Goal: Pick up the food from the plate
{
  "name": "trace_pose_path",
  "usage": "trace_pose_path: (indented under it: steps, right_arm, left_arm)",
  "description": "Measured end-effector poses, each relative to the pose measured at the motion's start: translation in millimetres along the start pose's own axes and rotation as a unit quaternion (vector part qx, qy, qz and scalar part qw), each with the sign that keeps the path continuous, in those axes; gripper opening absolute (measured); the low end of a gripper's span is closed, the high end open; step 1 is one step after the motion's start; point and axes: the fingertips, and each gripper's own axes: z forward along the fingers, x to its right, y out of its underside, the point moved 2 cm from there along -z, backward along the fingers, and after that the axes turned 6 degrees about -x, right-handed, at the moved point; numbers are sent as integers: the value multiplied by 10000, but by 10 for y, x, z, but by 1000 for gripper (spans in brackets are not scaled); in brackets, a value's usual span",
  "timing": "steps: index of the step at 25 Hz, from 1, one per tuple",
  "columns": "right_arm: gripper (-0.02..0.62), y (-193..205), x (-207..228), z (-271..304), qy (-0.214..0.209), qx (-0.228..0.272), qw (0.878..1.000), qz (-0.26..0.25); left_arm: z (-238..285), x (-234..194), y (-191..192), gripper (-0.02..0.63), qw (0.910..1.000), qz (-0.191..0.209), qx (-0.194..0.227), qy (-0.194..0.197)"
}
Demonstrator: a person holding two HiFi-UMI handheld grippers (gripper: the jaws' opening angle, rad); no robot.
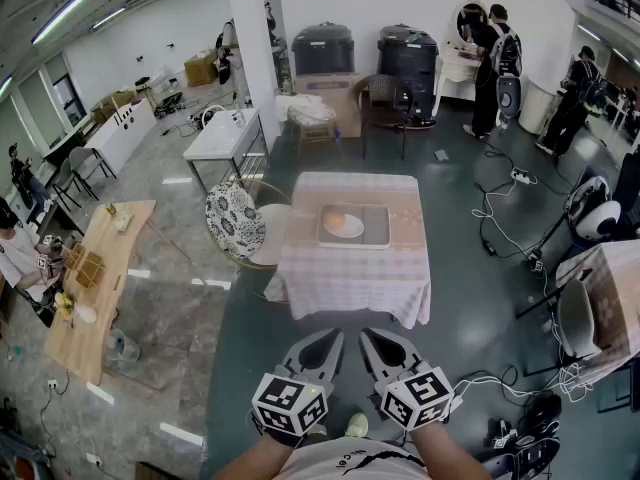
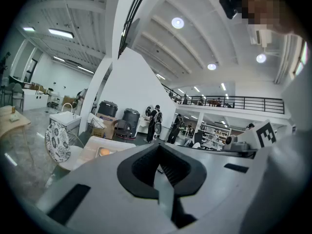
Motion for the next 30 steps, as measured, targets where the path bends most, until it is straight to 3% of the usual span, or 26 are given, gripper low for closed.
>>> trace_pose_path:
  steps: [15, 30]
  right_arm:
    - [15, -39, 262, -129, -352, 171, 9991, 160]
    - [15, -254, 830, 578, -13, 54, 9998, 194]
  left_arm:
    - [244, 127, 28, 6, 9998, 112, 13, -135]
    - [1015, -502, -235, 6, 9995, 286, -136, 31]
